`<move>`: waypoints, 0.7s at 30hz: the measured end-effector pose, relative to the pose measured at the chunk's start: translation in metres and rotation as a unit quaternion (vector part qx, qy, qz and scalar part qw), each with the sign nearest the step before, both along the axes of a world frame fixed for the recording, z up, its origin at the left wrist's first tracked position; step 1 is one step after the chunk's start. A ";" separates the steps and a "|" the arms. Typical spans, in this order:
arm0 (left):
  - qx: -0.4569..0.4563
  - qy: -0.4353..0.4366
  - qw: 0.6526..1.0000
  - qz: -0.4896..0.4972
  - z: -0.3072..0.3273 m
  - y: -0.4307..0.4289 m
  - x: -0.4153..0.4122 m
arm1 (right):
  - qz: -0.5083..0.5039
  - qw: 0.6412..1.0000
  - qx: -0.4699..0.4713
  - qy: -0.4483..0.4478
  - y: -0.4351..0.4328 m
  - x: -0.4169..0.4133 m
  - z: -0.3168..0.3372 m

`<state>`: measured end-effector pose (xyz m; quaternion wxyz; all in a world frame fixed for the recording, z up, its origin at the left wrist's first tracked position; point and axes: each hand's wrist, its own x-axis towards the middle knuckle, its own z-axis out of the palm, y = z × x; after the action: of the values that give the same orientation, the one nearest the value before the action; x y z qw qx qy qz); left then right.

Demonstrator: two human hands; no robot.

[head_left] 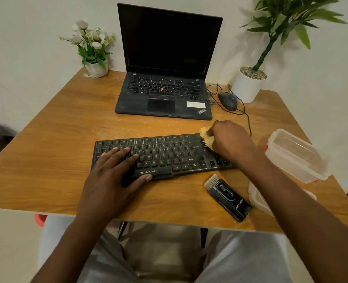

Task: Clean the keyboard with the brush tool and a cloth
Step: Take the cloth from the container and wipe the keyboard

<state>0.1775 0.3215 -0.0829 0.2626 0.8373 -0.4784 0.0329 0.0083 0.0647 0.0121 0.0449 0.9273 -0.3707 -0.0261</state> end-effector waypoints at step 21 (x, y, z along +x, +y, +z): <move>0.013 0.001 1.000 0.002 0.001 0.000 -0.001 | 0.077 0.993 0.064 -0.060 -0.003 0.014 -0.025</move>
<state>0.1767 0.3219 -0.0816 0.2519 0.8418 -0.4767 0.0266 0.0224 0.0620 -0.0130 -0.0347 0.9540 -0.2977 0.0093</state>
